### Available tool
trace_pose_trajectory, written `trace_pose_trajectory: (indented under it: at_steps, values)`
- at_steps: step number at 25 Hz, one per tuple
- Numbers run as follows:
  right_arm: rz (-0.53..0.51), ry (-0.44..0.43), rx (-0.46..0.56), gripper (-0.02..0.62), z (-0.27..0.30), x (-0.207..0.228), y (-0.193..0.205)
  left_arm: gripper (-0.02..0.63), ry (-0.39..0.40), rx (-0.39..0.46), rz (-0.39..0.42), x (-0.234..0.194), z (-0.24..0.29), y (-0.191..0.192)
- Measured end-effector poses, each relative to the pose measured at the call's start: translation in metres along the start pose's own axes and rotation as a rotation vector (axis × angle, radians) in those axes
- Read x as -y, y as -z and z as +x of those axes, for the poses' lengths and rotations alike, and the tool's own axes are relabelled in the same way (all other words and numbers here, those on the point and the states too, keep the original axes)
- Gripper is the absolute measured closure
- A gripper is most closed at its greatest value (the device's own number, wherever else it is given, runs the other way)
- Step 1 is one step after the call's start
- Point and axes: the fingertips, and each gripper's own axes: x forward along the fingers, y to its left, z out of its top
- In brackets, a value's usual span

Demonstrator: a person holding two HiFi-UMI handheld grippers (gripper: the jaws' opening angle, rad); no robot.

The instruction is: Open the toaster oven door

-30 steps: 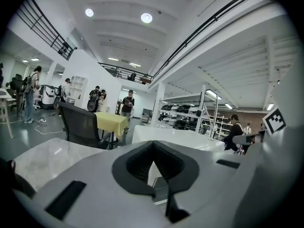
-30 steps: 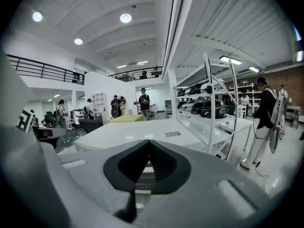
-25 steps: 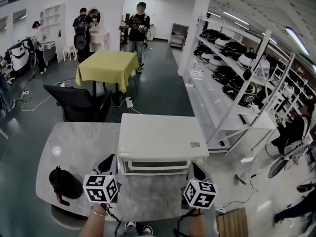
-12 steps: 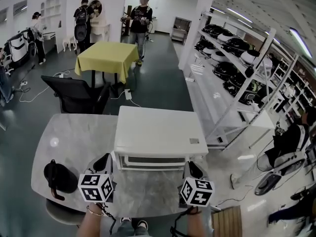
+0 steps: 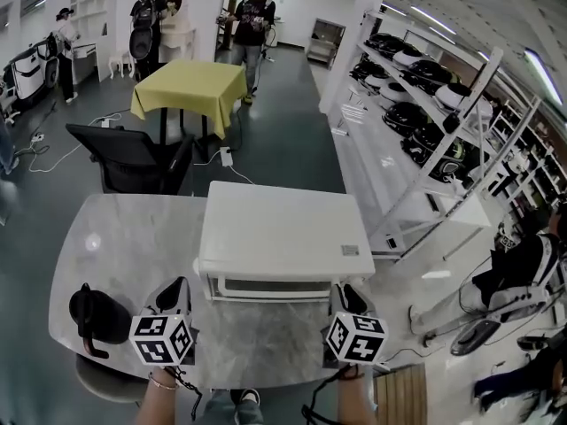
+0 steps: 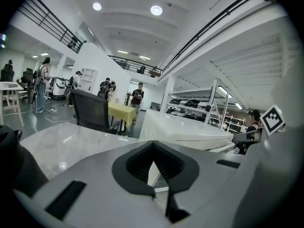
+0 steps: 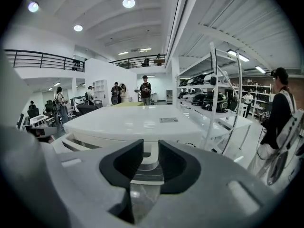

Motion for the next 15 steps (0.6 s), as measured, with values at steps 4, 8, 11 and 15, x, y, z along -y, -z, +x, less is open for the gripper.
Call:
trace_pose_trajectory:
  at_steps: [4,8,11,15]
  values:
    - [0.0,0.001,-0.039,0.511,0.009,0.002,0.008,0.603,-0.018,-0.001,-0.019,-0.011,0.003,0.006]
    - [-0.008,0.009,-0.065,0.511,0.018,0.003,0.011,0.601,-0.029,0.001,-0.036,-0.019,0.009,0.009]
    - [-0.01,0.012,-0.084,0.511,0.022,0.004,0.011,0.601,-0.032,0.005,-0.05,-0.022,0.011,0.008]
    - [-0.009,0.011,-0.118,0.511,0.029,0.003,0.011,0.601,-0.034,0.01,-0.058,-0.026,0.014,0.004]
